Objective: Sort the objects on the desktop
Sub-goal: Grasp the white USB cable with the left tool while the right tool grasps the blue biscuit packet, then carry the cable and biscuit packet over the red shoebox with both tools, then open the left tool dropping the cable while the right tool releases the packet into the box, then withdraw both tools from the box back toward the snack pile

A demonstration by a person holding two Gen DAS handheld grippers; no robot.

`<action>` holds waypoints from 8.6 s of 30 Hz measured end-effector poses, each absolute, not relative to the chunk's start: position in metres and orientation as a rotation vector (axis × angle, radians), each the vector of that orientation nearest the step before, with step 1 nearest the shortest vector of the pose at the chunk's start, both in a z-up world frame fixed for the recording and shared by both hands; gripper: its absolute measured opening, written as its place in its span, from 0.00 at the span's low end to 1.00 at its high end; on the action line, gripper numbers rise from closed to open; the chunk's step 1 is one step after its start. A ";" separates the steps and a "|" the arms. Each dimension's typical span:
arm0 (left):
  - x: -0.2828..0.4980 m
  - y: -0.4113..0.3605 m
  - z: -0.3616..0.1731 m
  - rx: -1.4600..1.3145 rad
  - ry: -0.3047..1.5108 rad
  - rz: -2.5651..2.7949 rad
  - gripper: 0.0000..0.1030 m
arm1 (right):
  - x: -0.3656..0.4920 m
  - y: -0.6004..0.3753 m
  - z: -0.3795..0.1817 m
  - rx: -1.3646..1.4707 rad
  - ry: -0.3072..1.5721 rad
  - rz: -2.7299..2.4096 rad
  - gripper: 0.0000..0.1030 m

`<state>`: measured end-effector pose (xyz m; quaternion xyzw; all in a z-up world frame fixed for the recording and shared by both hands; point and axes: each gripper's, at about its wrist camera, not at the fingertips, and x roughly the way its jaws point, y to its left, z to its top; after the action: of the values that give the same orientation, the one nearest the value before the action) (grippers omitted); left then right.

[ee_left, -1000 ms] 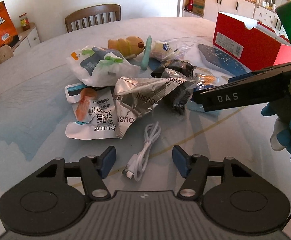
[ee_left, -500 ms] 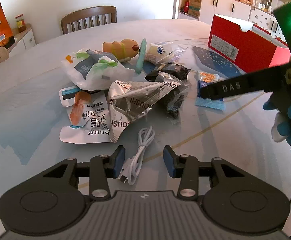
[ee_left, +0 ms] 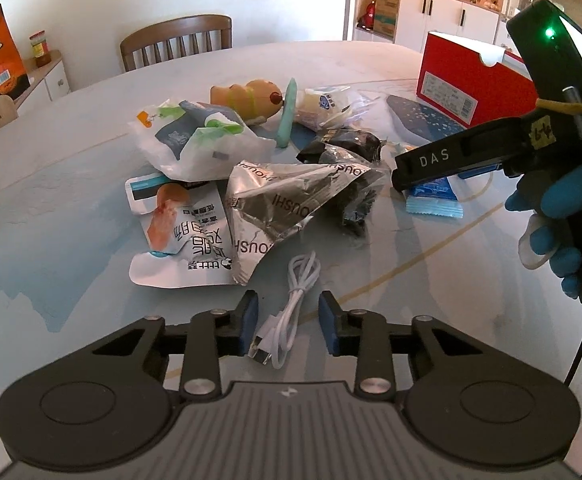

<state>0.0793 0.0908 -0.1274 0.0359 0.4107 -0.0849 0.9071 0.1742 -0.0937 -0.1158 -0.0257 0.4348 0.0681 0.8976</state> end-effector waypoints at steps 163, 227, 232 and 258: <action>0.360 -0.302 -0.111 0.387 1.275 -0.438 0.13 | 0.335 -0.390 -0.098 -0.186 1.212 0.278 0.37; 0.242 -0.217 0.002 0.116 0.838 -0.374 1.00 | 0.248 -0.405 0.016 0.019 0.849 0.335 0.87; 0.229 -0.200 0.008 0.108 0.805 -0.373 1.00 | 0.235 -0.396 0.023 0.041 0.834 0.333 0.87; 0.155 -0.079 0.039 0.103 0.669 -0.268 1.00 | 0.187 -0.289 0.039 0.039 0.787 0.375 0.87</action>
<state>0.1550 -0.0790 0.0394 0.0505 0.3272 -0.1313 0.9344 0.1871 -0.2889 0.0395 0.0189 0.3812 0.1818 0.9063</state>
